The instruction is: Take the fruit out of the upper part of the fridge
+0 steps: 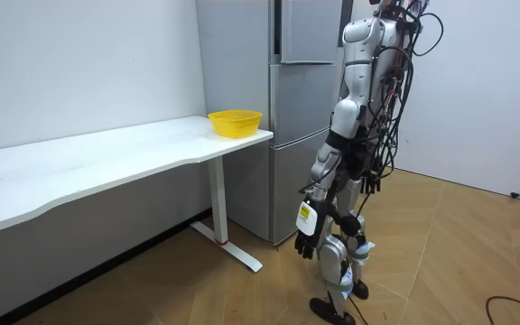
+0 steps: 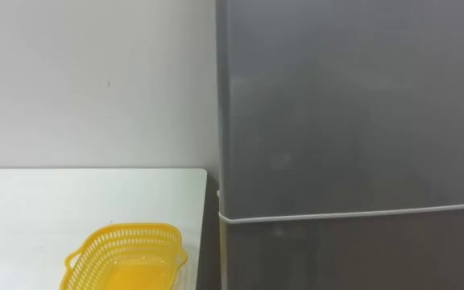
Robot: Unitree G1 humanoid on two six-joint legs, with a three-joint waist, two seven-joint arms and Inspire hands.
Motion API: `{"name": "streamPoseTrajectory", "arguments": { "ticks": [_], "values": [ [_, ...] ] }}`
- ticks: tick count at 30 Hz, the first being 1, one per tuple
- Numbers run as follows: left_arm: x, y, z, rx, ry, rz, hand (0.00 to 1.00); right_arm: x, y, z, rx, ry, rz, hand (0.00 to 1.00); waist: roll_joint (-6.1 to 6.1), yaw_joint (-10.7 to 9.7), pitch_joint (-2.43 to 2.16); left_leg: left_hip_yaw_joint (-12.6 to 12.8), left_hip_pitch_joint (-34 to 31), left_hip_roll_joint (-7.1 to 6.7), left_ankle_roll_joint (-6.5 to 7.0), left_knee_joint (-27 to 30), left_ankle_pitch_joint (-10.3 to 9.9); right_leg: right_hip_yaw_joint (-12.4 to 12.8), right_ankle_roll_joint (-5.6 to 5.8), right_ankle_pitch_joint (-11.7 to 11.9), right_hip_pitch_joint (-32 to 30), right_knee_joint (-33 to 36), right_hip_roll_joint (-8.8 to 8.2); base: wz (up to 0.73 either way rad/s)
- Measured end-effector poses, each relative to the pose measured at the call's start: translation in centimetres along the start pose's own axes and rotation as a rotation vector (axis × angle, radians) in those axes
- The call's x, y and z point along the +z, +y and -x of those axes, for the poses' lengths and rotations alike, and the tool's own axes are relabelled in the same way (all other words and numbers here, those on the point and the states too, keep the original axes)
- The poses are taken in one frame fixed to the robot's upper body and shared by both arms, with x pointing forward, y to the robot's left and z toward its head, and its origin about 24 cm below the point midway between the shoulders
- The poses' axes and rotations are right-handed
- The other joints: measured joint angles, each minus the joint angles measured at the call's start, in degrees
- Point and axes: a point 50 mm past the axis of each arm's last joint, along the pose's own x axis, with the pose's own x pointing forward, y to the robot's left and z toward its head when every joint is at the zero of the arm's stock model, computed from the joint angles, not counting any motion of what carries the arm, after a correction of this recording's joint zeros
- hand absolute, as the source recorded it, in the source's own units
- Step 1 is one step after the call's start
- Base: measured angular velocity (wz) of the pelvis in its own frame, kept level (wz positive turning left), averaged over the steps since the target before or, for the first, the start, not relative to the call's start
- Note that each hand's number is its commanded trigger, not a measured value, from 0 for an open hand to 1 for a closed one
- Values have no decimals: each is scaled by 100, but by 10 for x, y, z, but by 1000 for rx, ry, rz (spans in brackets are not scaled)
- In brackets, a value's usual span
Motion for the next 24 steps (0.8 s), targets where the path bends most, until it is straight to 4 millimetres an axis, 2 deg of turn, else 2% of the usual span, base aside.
{"name": "streamPoseTrajectory", "arguments": {
  "ticks": [18, 24],
  "values": [
    [-2, -1, 0, -8, 4, 2, 0, -1, 0, 0, -1, 6, 0, 0, -7, 19, 4, 1, -1, 0, 0, 0, 0, 0, 1, -3, 9, -11, -1, 0],
    [-4, -4, 0, -22, 9, 64, 0, -6, 4, -1, 7, 16, -11, 0, -5, 29, 6, -11, 47, 1, 0, 1, 0, -2, 4, -6, 72, -25, -3, 0]
  ]
}}
